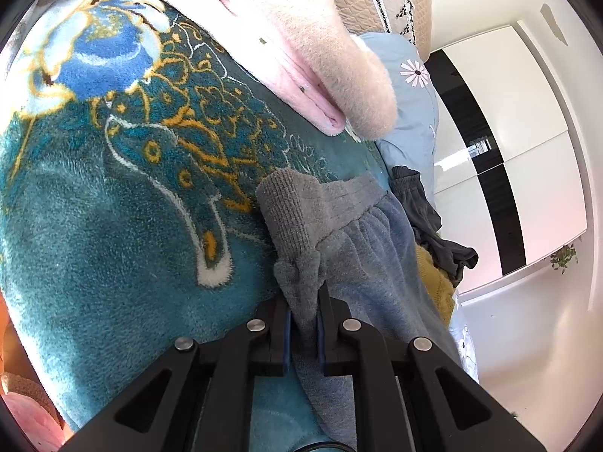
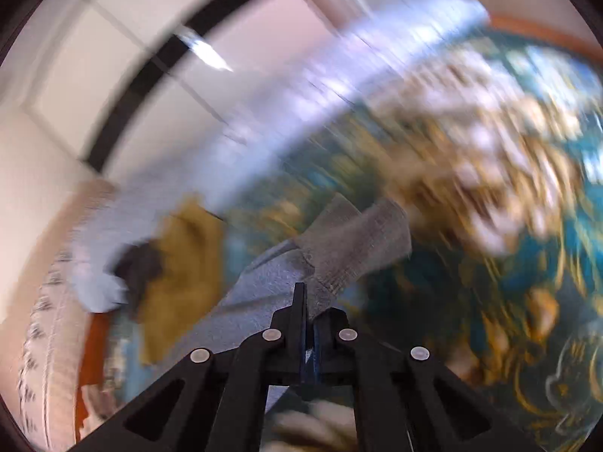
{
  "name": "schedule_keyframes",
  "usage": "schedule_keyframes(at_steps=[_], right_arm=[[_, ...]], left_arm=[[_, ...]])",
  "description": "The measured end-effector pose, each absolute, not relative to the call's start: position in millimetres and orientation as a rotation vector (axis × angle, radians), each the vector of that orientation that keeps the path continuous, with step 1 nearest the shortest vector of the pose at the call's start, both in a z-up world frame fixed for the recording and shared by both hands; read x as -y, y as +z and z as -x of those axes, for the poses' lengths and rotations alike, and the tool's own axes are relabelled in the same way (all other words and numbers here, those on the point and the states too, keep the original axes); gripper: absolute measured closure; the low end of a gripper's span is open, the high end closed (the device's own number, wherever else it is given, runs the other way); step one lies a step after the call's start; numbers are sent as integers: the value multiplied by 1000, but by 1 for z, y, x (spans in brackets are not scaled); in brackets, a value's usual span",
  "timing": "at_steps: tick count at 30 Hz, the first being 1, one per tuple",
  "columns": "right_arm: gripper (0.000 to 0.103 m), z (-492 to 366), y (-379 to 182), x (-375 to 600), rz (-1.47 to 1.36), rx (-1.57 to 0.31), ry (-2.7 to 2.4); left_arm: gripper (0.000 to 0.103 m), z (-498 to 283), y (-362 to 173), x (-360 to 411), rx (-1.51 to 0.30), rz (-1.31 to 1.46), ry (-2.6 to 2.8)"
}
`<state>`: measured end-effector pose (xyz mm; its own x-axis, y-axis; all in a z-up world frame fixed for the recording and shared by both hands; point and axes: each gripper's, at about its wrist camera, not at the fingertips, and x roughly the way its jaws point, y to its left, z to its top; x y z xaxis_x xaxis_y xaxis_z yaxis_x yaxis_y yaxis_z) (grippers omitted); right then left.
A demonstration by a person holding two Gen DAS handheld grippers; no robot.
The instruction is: Fold clothes
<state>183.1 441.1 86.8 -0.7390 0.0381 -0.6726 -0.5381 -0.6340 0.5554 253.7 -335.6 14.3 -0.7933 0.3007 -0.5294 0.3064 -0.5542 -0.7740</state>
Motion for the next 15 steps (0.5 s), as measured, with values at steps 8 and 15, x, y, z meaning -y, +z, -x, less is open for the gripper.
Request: schedule_keyframes(at_steps=[8, 15], right_arm=[[97, -180, 51, -445, 983, -1161, 2305], [40, -195, 91, -438, 912, -1125, 2352]], left_arm=[[94, -252, 14, 335, -1487, -1016, -2573], [93, -251, 16, 338, -1499, -1041, -2575]])
